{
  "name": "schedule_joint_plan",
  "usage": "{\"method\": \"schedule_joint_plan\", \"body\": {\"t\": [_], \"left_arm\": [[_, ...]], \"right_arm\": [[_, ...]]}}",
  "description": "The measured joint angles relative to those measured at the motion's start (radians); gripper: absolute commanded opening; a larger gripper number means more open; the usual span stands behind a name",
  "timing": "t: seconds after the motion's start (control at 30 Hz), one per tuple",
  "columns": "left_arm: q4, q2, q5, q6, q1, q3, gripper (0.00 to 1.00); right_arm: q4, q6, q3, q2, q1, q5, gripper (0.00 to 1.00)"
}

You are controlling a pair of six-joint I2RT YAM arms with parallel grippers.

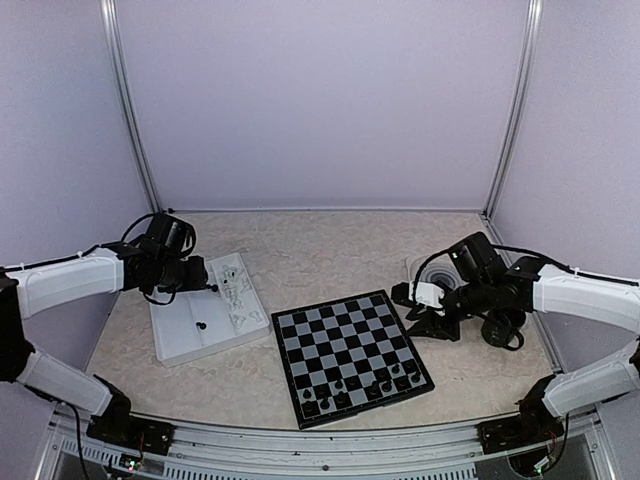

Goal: Set up the chess pieces on the board
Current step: Place the king on a8, then pick up the queen from the storage box.

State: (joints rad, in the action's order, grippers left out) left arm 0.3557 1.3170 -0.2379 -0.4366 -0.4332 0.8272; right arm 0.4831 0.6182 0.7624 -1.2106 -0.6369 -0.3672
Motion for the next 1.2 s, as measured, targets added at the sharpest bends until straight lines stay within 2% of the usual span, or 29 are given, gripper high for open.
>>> {"method": "schedule_joint_plan", "body": {"t": [0.2, 0.63, 1.03, 1.2], "left_arm": [[0.051, 0.145, 0.044, -0.021, 0.047, 0.079, 0.5], [0.025, 0.398, 0.064, -0.279, 0.103, 0.215, 0.48], [-0.016, 0.475, 0.085, -0.392, 0.149, 0.24, 0.46], [-0.048, 0.523, 0.106, -0.401, 0.149, 0.242, 0.41]], "right_arm": [[-0.078, -0.009, -0.001, -0.017, 0.005, 0.021, 0.34], [-0.116, -0.008, -0.022, 0.037, -0.032, 0.084, 0.35], [-0.132, -0.001, -0.04, 0.037, -0.116, 0.146, 0.36], [-0.139, 0.004, -0.042, 0.037, -0.133, 0.165, 0.36]]}}
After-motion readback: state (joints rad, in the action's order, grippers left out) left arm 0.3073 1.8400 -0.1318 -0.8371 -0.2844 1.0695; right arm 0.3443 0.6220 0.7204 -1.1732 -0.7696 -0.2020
